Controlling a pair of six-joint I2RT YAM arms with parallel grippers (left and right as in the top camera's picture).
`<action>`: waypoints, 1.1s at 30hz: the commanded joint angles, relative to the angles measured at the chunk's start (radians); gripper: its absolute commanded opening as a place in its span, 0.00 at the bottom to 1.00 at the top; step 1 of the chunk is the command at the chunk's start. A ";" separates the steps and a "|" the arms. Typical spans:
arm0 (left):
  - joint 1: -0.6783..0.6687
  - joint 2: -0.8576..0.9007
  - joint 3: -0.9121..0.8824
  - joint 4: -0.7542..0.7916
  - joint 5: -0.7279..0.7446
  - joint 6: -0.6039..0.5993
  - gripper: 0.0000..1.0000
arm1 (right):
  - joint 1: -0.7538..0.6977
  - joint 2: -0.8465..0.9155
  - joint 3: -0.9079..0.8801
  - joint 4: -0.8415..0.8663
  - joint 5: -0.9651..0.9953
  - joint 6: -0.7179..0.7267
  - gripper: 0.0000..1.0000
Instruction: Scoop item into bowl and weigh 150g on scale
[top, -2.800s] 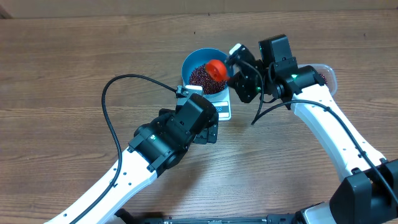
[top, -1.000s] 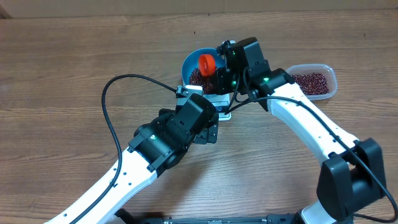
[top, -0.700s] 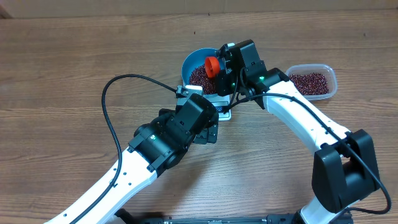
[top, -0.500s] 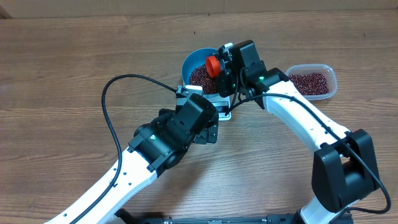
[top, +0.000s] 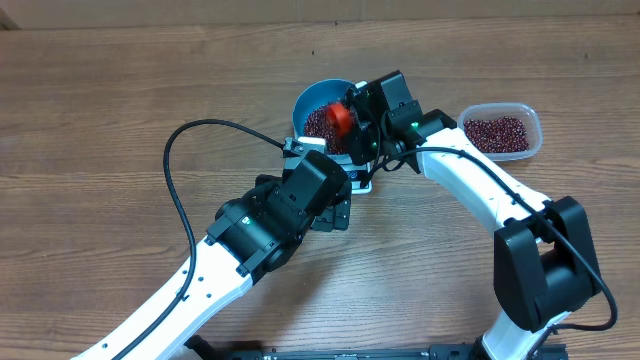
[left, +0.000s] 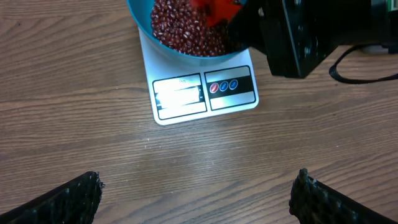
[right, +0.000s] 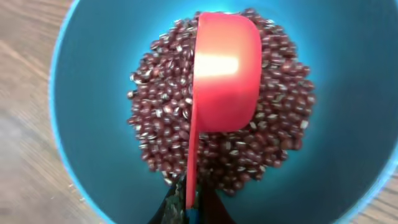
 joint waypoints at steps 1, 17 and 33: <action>-0.002 0.004 0.003 0.001 -0.010 -0.013 1.00 | -0.004 0.010 -0.001 -0.009 -0.173 0.003 0.04; -0.002 0.004 0.003 0.001 -0.010 -0.013 1.00 | -0.032 0.010 0.125 0.022 -0.234 0.026 0.04; -0.002 0.004 0.003 0.001 -0.010 -0.013 1.00 | -0.032 0.011 0.138 -0.016 -0.162 0.026 0.04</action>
